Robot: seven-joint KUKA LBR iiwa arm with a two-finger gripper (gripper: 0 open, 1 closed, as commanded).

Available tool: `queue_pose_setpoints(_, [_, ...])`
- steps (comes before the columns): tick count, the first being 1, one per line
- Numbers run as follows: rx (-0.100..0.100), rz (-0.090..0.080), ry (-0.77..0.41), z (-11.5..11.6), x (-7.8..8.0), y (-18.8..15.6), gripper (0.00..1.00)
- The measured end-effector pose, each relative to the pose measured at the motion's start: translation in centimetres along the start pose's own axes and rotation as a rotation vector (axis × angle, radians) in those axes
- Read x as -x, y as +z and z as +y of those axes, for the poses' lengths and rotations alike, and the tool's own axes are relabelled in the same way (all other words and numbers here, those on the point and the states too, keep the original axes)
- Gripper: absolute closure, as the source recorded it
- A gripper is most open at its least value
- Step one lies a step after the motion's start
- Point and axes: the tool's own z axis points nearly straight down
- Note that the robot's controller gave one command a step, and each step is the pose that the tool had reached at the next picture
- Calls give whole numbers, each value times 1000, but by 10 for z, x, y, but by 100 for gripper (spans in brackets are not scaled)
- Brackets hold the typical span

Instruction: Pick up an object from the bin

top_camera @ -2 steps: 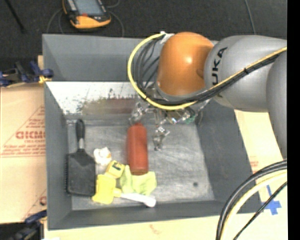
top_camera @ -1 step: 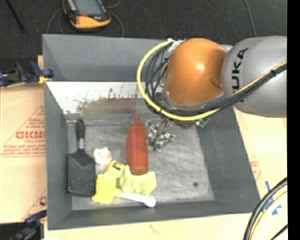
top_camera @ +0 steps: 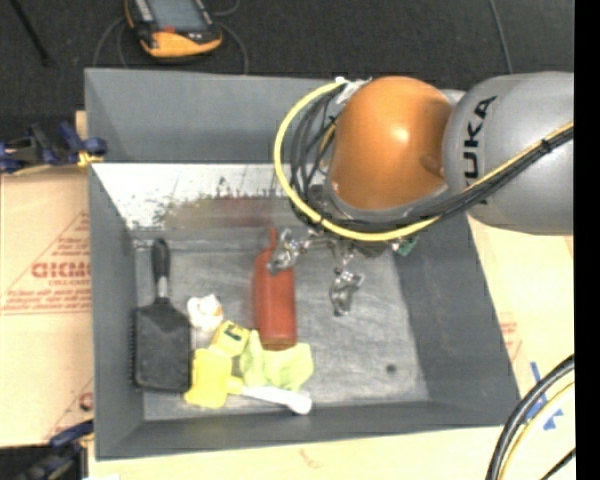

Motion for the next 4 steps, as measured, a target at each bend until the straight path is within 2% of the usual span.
queue_pose_setpoints(1, [0,0,1,0,0,0,0])
queue_pose_setpoints(2, [-3,1,-98,-3,5,12,0])
queue_pose_setpoints(3, [-4,5,-182,8,77,102,100])
queue_pose_setpoints(4, [-4,4,-182,8,77,103,100])
